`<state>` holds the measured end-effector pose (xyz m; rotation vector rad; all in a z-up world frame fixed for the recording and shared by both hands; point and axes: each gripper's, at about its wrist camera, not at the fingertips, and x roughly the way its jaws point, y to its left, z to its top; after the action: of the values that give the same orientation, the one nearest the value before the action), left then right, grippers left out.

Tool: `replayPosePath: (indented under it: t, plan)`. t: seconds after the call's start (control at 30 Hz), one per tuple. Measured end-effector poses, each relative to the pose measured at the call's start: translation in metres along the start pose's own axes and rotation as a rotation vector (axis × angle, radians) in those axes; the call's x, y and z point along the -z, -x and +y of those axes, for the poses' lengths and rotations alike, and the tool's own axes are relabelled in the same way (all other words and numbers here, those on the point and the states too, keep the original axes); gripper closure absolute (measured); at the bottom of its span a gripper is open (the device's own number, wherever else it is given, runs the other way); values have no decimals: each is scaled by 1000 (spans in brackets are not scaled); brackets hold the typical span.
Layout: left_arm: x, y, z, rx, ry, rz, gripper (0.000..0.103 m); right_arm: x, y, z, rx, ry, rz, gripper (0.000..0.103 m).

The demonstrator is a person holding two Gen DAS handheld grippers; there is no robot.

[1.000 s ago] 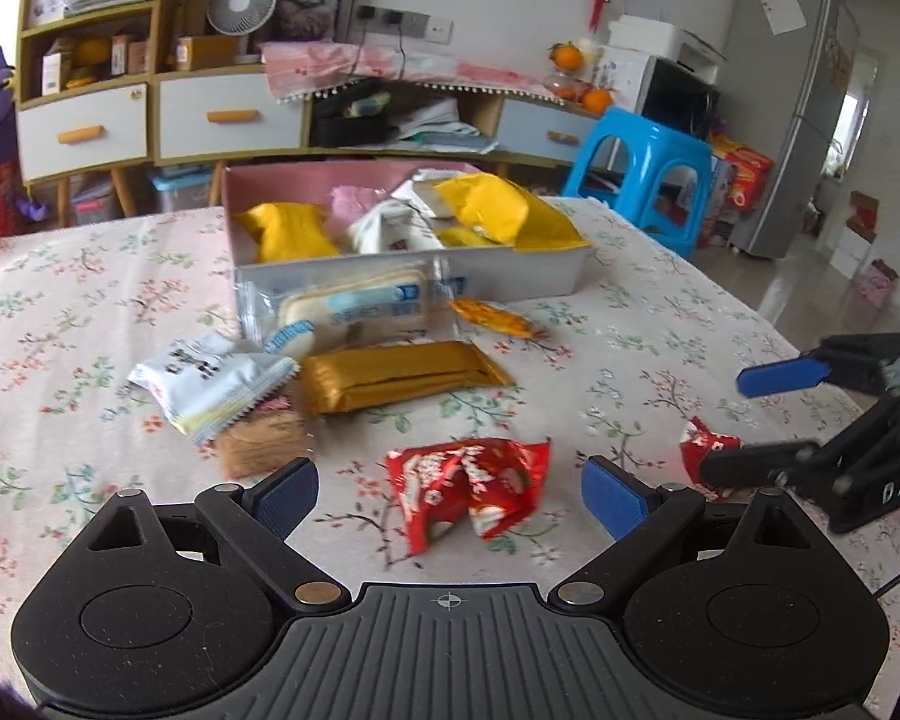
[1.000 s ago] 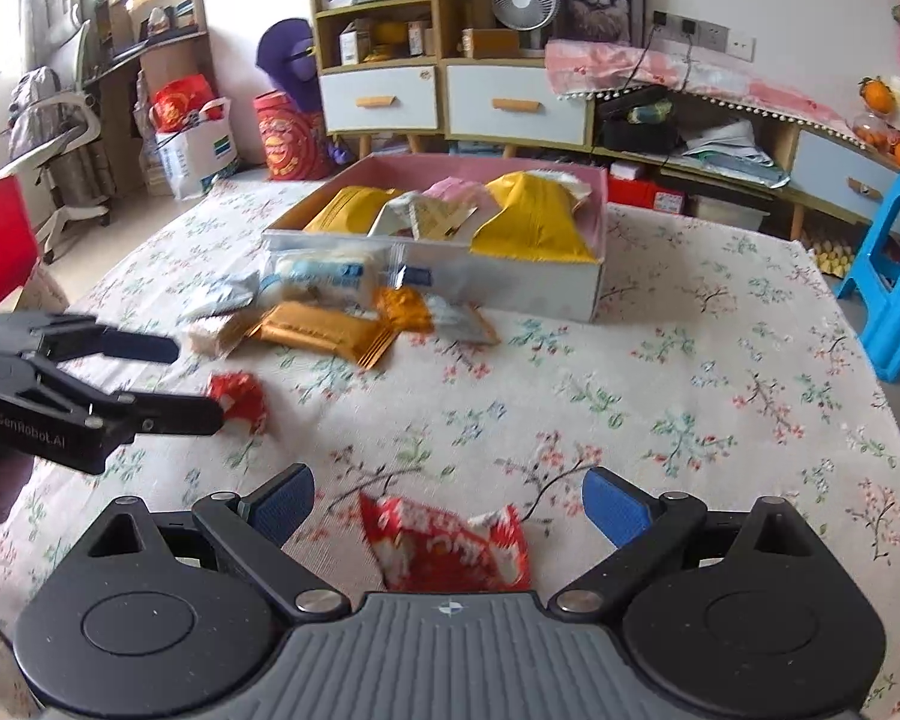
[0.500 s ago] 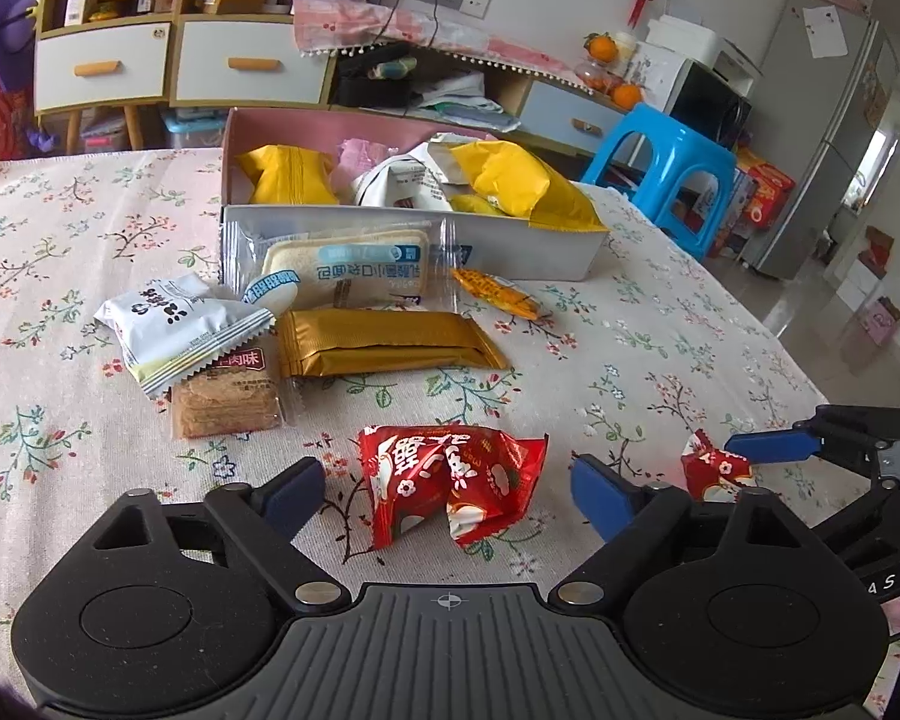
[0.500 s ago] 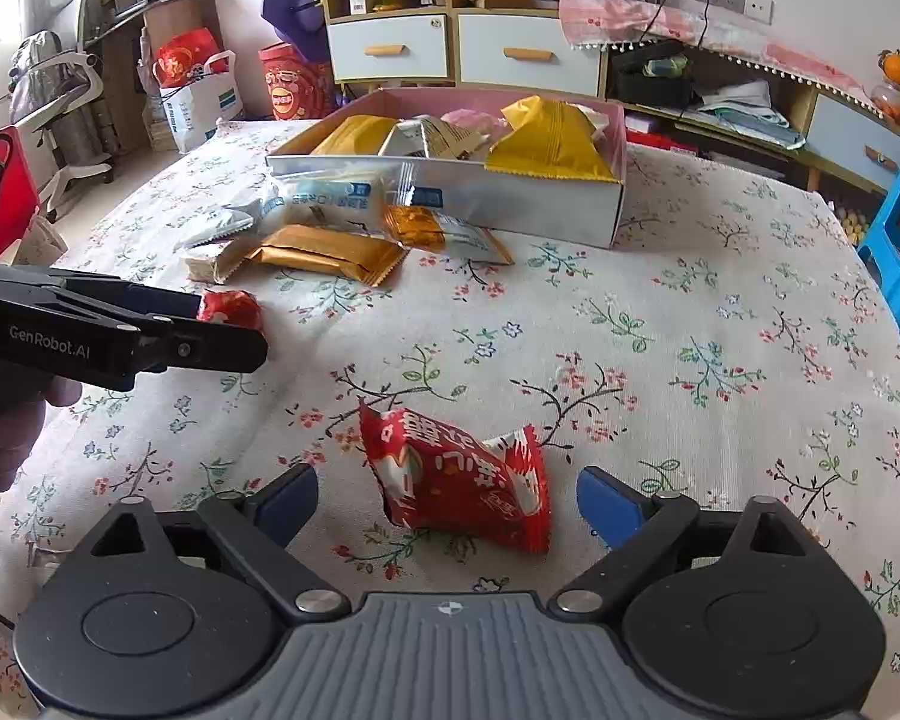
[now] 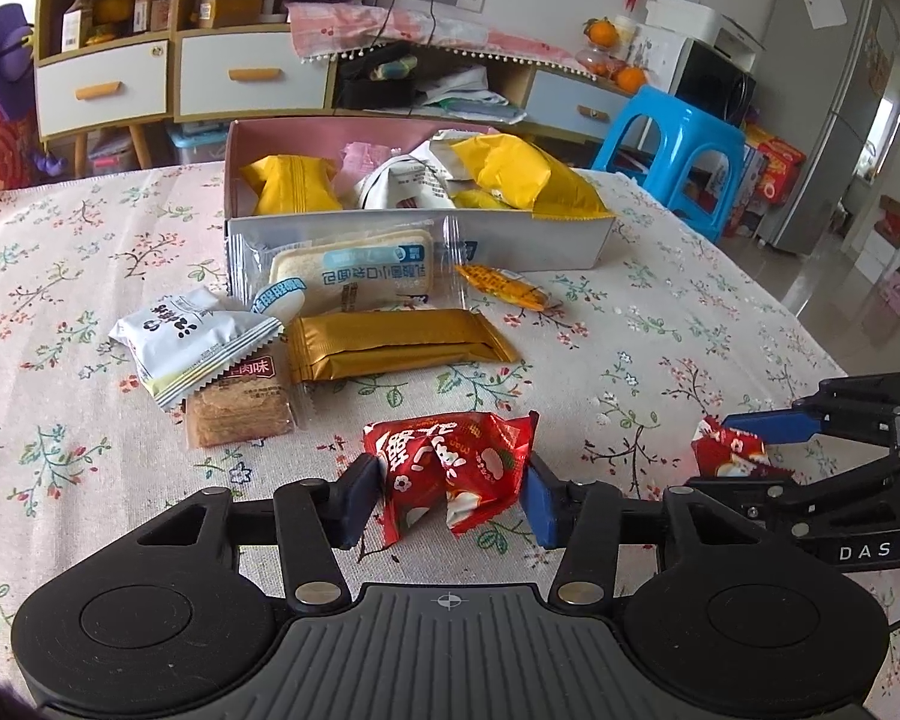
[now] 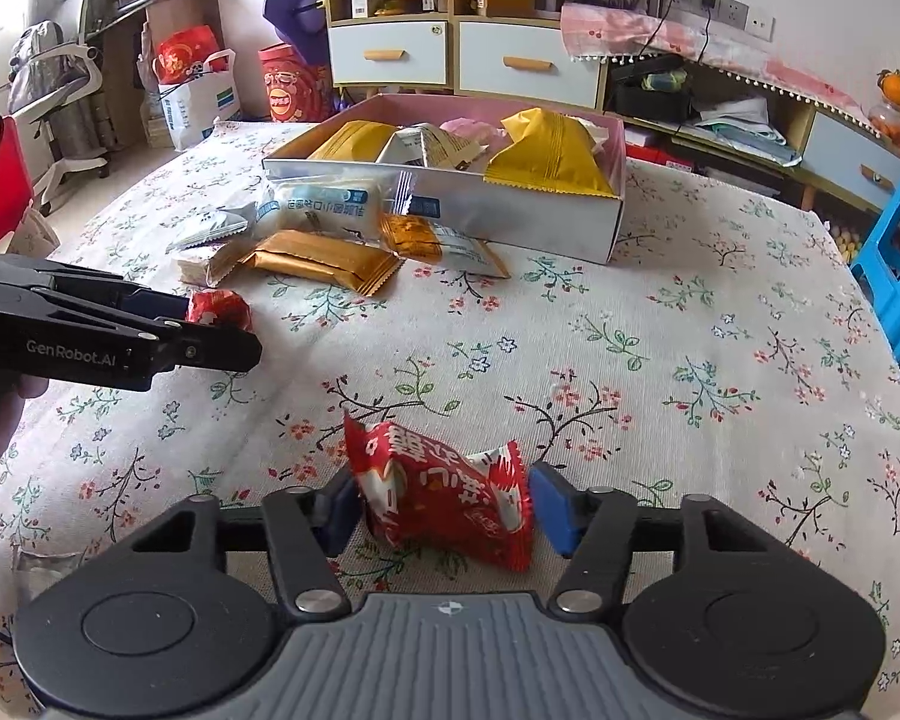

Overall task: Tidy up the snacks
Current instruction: 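Grasp the red printed snack bag with the left tool while the right tool grasps the red-white bag, then carry both red bags to the pink box and open the left tool inside it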

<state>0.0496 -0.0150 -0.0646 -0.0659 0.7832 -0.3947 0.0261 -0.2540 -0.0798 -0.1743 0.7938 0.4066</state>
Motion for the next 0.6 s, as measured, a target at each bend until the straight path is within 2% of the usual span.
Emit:
replayPosePath:
  t: [0.17, 0.6]
  plan:
    - [-2, 2, 1, 1, 12, 5, 58, -2, 4, 6, 6, 38, -26, 71]
    - [-7, 10, 2, -5, 20, -8, 59, -8, 7, 8, -2, 28, -52, 80]
